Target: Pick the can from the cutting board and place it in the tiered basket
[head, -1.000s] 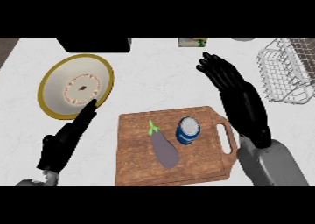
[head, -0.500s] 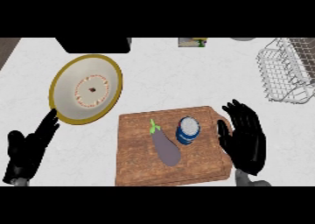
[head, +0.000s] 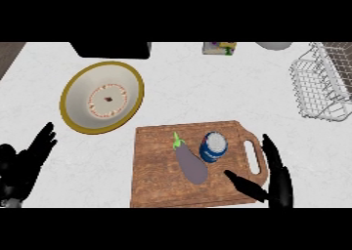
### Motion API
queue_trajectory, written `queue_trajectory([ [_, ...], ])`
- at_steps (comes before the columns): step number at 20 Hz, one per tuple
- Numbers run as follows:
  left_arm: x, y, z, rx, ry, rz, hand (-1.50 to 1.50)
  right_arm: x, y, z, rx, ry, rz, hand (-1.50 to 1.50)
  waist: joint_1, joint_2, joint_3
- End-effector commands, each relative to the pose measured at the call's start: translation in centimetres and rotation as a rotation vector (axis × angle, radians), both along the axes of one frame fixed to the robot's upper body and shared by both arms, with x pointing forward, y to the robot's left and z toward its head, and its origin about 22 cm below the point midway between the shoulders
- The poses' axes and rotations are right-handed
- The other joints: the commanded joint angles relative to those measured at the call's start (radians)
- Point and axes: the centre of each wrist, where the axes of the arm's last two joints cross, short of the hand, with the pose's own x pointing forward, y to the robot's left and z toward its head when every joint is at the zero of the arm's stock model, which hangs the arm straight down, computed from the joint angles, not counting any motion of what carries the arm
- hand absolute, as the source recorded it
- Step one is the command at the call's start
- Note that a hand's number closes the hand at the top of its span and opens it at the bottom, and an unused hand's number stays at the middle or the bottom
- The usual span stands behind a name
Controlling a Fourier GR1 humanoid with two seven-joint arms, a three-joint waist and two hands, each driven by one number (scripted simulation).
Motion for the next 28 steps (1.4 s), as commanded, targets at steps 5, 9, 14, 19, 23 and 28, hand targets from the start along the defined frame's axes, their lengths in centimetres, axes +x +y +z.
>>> queue_trajectory([
  [5,1.3,-0.5,0.5,-0.021,0.015,0.006,0.0,4.1,1.9,7.3,-0.119,0.268,0.259,-1.5,-0.006,0.0,0.008],
  [9,1.3,2.2,0.9,0.003,0.008,0.021,0.0,5.8,2.8,13.9,-0.125,0.314,0.26,-1.5,-0.024,-0.002,0.01],
  [14,1.6,2.2,0.9,-0.011,0.007,0.031,0.0,5.7,2.8,17.4,-0.1,0.459,0.345,-1.5,-0.028,-0.001,0.013],
  [19,-1.5,1.6,-1.7,-0.024,0.003,0.005,0.0,6.7,5.1,18.7,-0.135,0.593,0.356,-1.5,-0.016,-0.001,0.013],
  [23,0.5,1.4,0.3,-0.004,-0.006,0.021,0.0,5.3,2.3,17.7,-0.171,0.64,0.333,-1.5,-0.026,0.0,0.014],
  [28,0.0,4.2,-0.4,-0.012,0.008,0.023,0.0,5.1,3.0,18.3,-0.109,0.66,0.297,-1.5,-0.025,0.0,0.013],
])
